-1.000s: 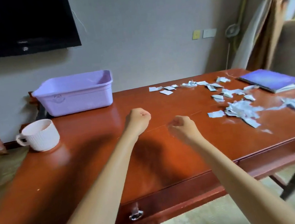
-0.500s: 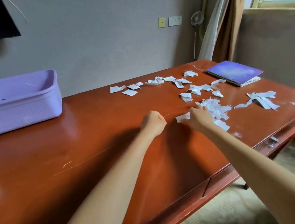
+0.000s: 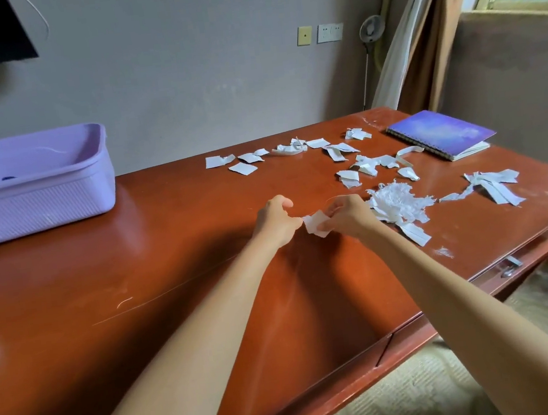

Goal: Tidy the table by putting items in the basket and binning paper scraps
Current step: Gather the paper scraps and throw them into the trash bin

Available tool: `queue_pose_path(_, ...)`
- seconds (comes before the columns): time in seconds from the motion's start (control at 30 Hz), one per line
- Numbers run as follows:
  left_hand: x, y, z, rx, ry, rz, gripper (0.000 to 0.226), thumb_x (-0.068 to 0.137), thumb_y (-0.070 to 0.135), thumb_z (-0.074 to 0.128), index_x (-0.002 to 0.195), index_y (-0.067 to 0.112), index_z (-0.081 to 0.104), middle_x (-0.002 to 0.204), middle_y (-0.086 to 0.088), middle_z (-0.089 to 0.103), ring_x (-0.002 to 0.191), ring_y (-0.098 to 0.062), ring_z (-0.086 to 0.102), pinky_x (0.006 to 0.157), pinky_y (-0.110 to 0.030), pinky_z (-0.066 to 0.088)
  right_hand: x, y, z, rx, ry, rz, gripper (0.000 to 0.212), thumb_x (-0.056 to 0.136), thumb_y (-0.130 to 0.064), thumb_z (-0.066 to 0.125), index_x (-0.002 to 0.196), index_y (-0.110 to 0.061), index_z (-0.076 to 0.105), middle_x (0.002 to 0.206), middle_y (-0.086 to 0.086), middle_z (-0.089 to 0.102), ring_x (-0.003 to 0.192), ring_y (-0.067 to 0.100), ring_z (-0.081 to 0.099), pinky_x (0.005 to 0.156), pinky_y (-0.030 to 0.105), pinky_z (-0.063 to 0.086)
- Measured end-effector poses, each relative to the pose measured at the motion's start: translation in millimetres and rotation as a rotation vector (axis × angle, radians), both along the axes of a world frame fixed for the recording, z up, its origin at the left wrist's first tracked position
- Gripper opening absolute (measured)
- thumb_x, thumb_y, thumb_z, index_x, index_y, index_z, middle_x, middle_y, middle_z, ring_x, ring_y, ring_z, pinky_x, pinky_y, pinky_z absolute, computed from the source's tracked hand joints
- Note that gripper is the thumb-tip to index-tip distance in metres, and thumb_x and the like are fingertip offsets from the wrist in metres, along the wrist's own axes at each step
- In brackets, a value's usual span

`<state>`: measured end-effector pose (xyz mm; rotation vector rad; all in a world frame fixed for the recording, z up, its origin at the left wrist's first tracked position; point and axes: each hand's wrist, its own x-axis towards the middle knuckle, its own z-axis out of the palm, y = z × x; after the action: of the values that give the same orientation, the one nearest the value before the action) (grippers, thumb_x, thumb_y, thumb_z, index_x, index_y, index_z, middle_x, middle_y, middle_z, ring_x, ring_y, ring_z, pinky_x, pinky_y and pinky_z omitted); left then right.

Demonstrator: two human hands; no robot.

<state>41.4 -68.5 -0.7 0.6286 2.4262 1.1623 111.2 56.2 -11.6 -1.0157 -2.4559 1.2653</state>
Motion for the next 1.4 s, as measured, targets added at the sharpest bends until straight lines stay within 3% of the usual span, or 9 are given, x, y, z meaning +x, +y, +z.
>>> queue_pose_path(0.2,4,-19,1,0.004,-0.001,0.049,0.020,0.087,0.003,0.059,0.105,0.010,0.065,0.114,-0.008,0.064,0.087,-0.019,0.063,0.079,-0.030,0.058,5,-30,6,-0.206,0.120,0.099,0.015,0.078,0.008,0.064,0.090,-0.001,0.061,0.080,0.011,0.059,0.056,0.012,0.053,0.047,0.012,0.045)
queue_pose_path(0.3,8,-23,1,0.031,-0.011,0.100,0.011,0.087,0.006,0.061,0.096,0.011,0.064,0.109,-0.010,0.067,0.077,-0.017,0.063,0.063,-0.021,0.053,8,-29,2,-0.131,0.135,0.041,0.020,0.082,0.001,0.058,0.100,0.001,0.066,0.096,0.016,0.066,0.067,0.016,0.059,0.060,0.023,0.052)
queue_pose_path(0.47,21,-14,1,0.041,-0.023,0.138,0.018,0.089,0.006,0.058,0.107,0.007,0.062,0.113,-0.012,0.065,0.088,-0.020,0.067,0.054,-0.016,0.045,29,4,-10,0.465,-0.094,-0.129,0.041,0.082,-0.007,0.050,0.123,-0.009,0.055,0.128,0.013,0.049,0.121,0.033,0.043,0.094,0.041,0.043)
queue_pose_path(0.63,30,9,3,0.045,-0.001,0.112,0.023,0.090,0.008,0.058,0.113,0.010,0.059,0.116,-0.010,0.064,0.100,-0.019,0.065,0.059,-0.017,0.046,36,36,-15,0.514,-0.229,-0.168,0.052,0.086,-0.006,0.042,0.137,-0.015,0.042,0.145,0.013,0.035,0.136,0.036,0.025,0.106,0.049,0.033)
queue_pose_path(0.77,21,30,4,0.054,-0.006,0.079,0.023,0.091,0.008,0.057,0.113,0.010,0.058,0.116,-0.008,0.063,0.089,-0.014,0.063,0.053,-0.013,0.041,27,50,-17,0.528,-0.247,-0.188,0.040,0.091,-0.008,0.045,0.131,-0.005,0.046,0.133,0.019,0.045,0.124,0.038,0.038,0.098,0.044,0.038)
queue_pose_path(0.97,-20,71,16,0.083,-0.084,0.031,0.023,0.090,0.007,0.057,0.113,0.010,0.059,0.113,-0.009,0.064,0.079,-0.011,0.056,0.053,-0.014,0.042,-15,72,-14,0.393,-0.187,-0.190,0.020,0.083,0.004,0.042,0.078,0.005,0.062,0.080,0.018,0.062,0.074,0.032,0.058,0.060,0.031,0.044)
queue_pose_path(1.1,-41,79,25,0.006,-0.201,0.020,0.016,0.090,0.003,0.055,0.103,0.010,0.060,0.112,-0.011,0.065,0.075,-0.013,0.059,0.054,-0.014,0.042,-37,75,-2,0.348,-0.170,-0.206,0.028,0.078,0.008,0.045,0.094,0.005,0.068,0.101,0.022,0.068,0.095,0.037,0.063,0.081,0.039,0.054)
queue_pose_path(1.23,-49,80,45,-0.060,-0.289,0.008,0.020,0.090,0.002,0.054,0.108,0.007,0.061,0.114,-0.013,0.066,0.089,-0.019,0.068,0.062,-0.020,0.048,-32,77,20,0.397,-0.452,-0.327,0.044,0.086,-0.008,0.051,0.129,-0.015,0.049,0.137,0.014,0.038,0.129,0.035,0.033,0.103,0.046,0.034)
queue_pose_path(1.4,-41,88,67,-0.129,-0.372,-0.040,0.024,0.090,0.003,0.054,0.114,0.004,0.059,0.117,-0.012,0.065,0.094,-0.020,0.068,0.065,-0.020,0.047,-12,84,27,0.165,-0.658,-0.243,0.052,0.084,0.003,0.043,0.134,-0.013,0.046,0.146,0.021,0.029,0.128,0.041,0.038,0.104,0.043,0.038)
